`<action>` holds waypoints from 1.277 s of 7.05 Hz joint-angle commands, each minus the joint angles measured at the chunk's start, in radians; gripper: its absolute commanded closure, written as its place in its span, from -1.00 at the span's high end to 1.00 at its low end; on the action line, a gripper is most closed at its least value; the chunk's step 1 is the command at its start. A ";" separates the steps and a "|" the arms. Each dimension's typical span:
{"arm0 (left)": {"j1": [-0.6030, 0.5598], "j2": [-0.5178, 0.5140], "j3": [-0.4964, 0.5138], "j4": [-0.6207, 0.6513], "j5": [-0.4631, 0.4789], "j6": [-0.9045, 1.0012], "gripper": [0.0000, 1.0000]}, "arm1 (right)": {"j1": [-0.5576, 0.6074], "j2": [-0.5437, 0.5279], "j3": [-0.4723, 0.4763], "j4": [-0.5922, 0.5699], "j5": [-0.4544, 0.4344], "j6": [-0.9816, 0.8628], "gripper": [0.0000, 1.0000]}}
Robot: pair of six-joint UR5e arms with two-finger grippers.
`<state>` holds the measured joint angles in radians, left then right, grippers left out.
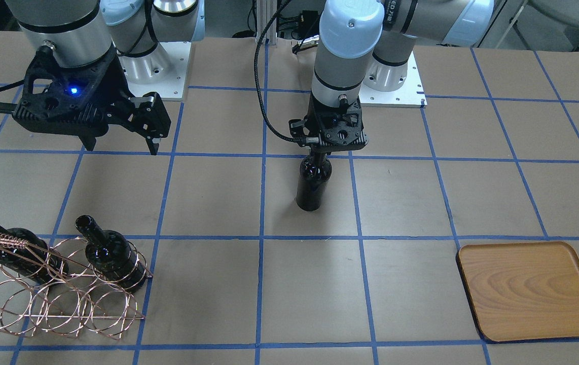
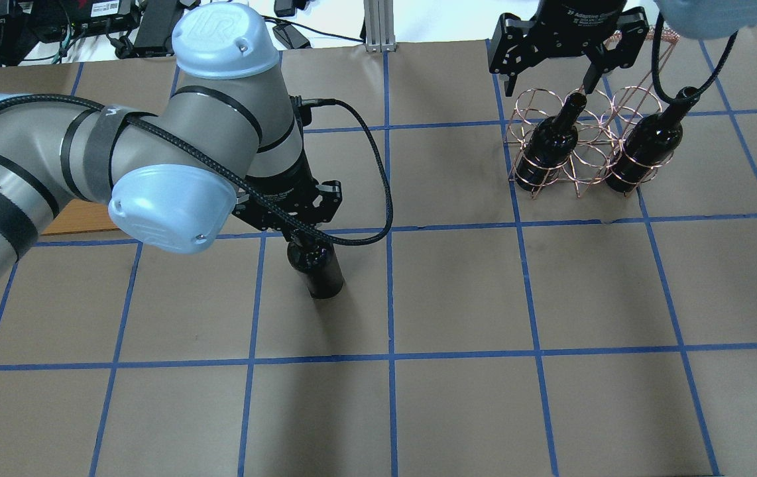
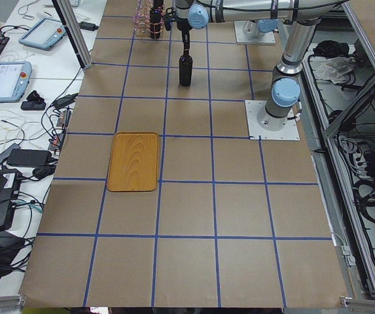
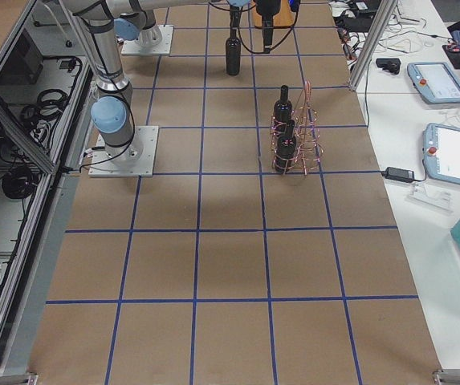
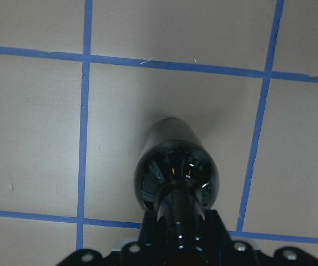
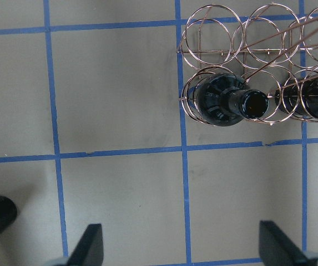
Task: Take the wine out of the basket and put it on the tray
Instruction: 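Lower the left gripper onto the bottle neck and close it, then carry the bottle with the left gripper over the wooden tray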
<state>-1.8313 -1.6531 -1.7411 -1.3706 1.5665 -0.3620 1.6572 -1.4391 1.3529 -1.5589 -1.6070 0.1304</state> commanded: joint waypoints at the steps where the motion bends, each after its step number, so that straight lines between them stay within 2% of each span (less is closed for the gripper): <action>1: 0.001 0.004 0.002 0.002 0.001 0.012 -0.99 | 0.000 -0.001 0.000 -0.007 -0.001 0.002 1.00; 3: 0.038 0.015 0.061 0.063 0.003 0.073 -1.00 | 0.000 -0.001 0.000 -0.009 -0.001 0.003 1.00; 5: 0.120 0.012 0.130 -0.002 -0.008 0.159 -1.00 | 0.001 -0.001 0.000 -0.009 -0.004 0.005 1.00; 6: 0.170 -0.016 0.158 -0.037 -0.005 0.278 -1.00 | 0.000 -0.001 0.000 -0.009 -0.002 0.005 1.00; 8: 0.340 -0.031 0.192 -0.066 -0.022 0.333 -1.00 | 0.000 -0.001 0.000 -0.009 0.001 0.005 1.00; 9: 0.401 -0.046 0.259 -0.112 -0.016 0.415 -1.00 | 0.000 -0.001 0.000 -0.009 0.001 0.005 1.00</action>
<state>-1.5132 -1.6842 -1.5449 -1.4373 1.5494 -0.0257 1.6568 -1.4404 1.3530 -1.5677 -1.6065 0.1350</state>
